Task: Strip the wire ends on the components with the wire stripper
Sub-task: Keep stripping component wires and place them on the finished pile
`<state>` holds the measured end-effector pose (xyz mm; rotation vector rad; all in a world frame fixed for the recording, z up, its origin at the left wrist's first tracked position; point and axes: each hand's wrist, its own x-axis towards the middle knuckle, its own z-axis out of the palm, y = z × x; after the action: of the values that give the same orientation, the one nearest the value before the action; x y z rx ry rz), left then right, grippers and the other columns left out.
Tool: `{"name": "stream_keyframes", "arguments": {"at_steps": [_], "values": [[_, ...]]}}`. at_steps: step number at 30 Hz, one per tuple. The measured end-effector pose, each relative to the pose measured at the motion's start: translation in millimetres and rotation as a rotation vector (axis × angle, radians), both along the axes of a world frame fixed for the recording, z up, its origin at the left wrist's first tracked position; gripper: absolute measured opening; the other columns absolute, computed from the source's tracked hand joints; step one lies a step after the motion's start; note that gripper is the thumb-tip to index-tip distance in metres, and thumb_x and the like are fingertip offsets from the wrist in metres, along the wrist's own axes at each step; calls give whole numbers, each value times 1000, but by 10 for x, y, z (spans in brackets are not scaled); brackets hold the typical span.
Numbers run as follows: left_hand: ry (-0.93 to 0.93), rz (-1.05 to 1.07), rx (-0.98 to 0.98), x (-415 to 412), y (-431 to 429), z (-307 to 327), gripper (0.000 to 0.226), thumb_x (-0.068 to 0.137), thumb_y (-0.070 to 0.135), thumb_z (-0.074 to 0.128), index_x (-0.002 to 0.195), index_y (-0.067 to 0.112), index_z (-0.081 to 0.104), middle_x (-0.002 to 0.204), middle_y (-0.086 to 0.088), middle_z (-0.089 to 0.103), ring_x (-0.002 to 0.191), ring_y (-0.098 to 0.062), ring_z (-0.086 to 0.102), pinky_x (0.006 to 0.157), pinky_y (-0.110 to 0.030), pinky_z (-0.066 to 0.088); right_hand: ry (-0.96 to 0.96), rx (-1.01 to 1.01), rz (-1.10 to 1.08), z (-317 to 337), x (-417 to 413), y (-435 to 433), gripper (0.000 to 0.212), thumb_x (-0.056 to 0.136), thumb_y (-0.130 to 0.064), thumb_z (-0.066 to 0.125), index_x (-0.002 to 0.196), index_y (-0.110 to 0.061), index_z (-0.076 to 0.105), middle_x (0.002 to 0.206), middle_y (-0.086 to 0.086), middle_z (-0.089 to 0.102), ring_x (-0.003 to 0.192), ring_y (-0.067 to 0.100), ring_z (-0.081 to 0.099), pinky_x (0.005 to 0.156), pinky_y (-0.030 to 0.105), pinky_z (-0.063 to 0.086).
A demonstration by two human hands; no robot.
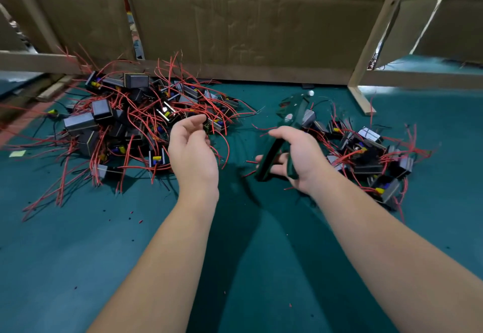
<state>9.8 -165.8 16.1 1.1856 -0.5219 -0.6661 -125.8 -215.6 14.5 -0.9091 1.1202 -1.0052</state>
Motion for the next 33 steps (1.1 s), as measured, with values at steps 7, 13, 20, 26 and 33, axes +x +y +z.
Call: {"name": "stream_keyframes", "arguments": {"at_steps": [7, 13, 20, 26, 33], "values": [[-412, 94, 183, 41, 1, -27, 54, 73, -16, 31, 112, 16, 49, 114, -4, 46, 107, -20, 43, 89, -28, 36, 124, -94, -67, 61, -501, -101, 14, 88, -13, 58, 98, -9, 50, 80, 9, 43, 59, 32, 65, 57, 47, 57], [-908, 50, 645, 113, 35, -119, 62, 80, -1, 55, 135, 20, 35, 146, -13, 26, 133, -33, 21, 106, -38, 22, 168, -130, -154, 61, -643, -111, 15, 87, -14, 58, 95, -9, 47, 80, 9, 45, 64, 33, 66, 58, 47, 57], [-1225, -32, 928, 200, 72, -209, 47, 86, 16, 56, 131, 25, 46, 143, -19, 30, 126, -37, 27, 103, -43, 23, 364, -386, -94, 116, -563, 132, 12, 88, -8, 59, 93, -17, 52, 86, 6, 60, 72, 26, 69, 62, 39, 51], [-1123, 47, 834, 391, 54, -185, 66, 83, 5, 53, 139, 35, 36, 130, -17, 40, 115, -38, 38, 96, -44, 31, 69, -349, 136, 134, -415, 529, 26, 78, -12, 62, 102, -17, 58, 86, 0, 64, 72, 28, 68, 79, 53, 55], [-753, 205, 141, 465, 86, -17, 70, 78, -5, 59, 138, 25, 38, 132, -6, 34, 68, -11, 57, 76, -14, 42, -98, -250, 195, -79, -377, 665, 30, 75, -7, 59, 104, -13, 60, 90, 3, 66, 72, 35, 66, 73, 54, 55]]}}
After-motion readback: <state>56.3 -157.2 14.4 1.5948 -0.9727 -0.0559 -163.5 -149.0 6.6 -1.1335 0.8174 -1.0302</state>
